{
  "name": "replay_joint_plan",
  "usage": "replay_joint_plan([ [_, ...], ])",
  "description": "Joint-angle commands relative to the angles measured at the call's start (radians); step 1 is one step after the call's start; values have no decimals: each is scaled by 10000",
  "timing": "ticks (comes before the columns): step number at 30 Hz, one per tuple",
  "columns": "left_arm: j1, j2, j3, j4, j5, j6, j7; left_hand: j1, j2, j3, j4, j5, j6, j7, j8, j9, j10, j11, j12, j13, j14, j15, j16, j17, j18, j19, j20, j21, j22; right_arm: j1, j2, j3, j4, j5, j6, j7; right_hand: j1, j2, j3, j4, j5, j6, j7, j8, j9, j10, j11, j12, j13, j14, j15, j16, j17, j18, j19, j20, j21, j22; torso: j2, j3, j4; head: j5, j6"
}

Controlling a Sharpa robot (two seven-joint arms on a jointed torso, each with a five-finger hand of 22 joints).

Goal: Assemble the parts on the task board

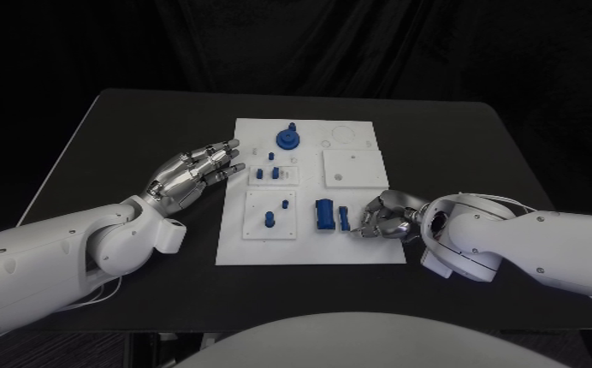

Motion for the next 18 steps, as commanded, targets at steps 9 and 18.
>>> replay_joint_plan([
  [9, 2, -455, 10, 605, 29, -761, 1195, -144, -282, 378, -34, 230, 370, -3, 175, 45, 184, 85, 249, 27, 47, -105, 111, 14, 33, -15, -66, 18, -179, 536, -492, 21, 246, 494, -2435, 2470, 646, -663, 1943, -844, 2805, -340, 777, -2362, -2019, -2543, 664, -2722, -807, -1626, 611, -3586, -5465, 1155, -2211, 532, -5962, -150, -72, 2, -11, -147, -2],
  [18, 111, -527, 10, 878, 30, -1236, 1516, -272, -469, 589, 149, 264, 55, -100, 40, -36, 130, -250, 67, 6, -452, -757, -260, -134, 288, -610, -443, -240, -1087, 796, -306, 15, -171, 2422, -3418, 5986, 1051, -868, 2523, -990, 1819, -2405, 1861, -2390, -2624, -8568, 2385, -8099, -5834, -6599, 2431, -7505, -8706, 874, -6030, 1807, -10519, -2467, -515, 52, -255, 86, -2],
])
